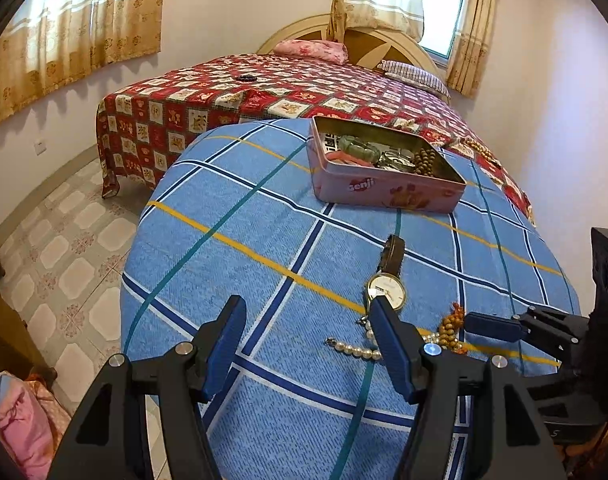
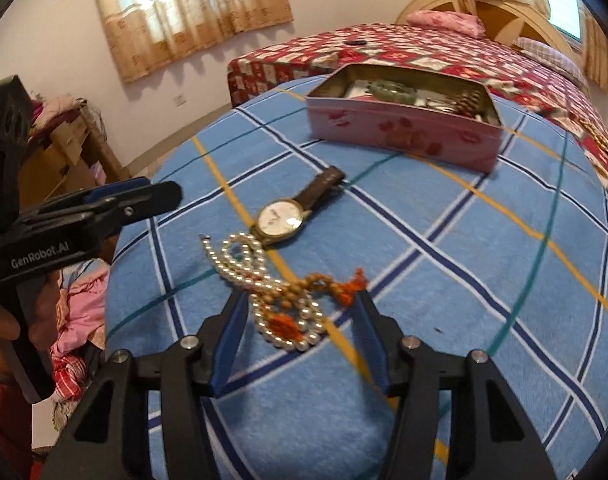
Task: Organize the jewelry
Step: 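Move both grippers back to the remaining jewelry on the table, then grasp the pearl strand with the left gripper while the right gripper grasps the orange-tasseled bracelet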
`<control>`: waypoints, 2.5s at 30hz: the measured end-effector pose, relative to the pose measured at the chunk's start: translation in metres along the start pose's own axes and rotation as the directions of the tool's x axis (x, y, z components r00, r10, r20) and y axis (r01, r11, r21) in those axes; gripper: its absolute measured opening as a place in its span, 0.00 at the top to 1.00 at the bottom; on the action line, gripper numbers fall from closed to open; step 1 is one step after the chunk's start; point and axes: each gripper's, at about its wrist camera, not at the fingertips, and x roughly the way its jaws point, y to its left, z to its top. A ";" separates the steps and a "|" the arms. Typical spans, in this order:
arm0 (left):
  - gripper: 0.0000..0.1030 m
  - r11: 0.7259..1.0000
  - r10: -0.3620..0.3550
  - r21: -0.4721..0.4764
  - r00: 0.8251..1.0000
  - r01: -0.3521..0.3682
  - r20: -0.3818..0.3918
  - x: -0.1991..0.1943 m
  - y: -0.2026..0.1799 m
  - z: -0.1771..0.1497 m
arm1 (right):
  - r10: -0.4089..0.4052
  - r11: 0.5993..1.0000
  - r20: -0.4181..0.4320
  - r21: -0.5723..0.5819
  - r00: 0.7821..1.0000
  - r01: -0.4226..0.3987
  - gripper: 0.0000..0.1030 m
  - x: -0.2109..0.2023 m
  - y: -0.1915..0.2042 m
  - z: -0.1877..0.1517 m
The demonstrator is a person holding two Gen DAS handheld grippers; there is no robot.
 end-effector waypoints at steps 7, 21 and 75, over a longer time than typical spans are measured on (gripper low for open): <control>0.37 0.999 -0.023 0.035 1.000 0.024 -0.019 0.001 -0.010 -0.002 | -0.005 0.999 -0.021 0.045 1.000 0.006 0.87 -0.001 -0.019 0.002; 0.37 0.986 -0.153 0.049 0.977 0.162 -0.150 0.023 -0.052 -0.016 | -0.086 0.979 0.026 0.188 0.996 0.079 0.86 -0.033 -0.080 -0.011; 0.91 0.958 -0.288 0.009 0.957 0.288 -0.024 0.006 -0.053 0.019 | -0.086 0.961 0.047 0.267 0.995 0.070 0.80 -0.037 -0.104 -0.012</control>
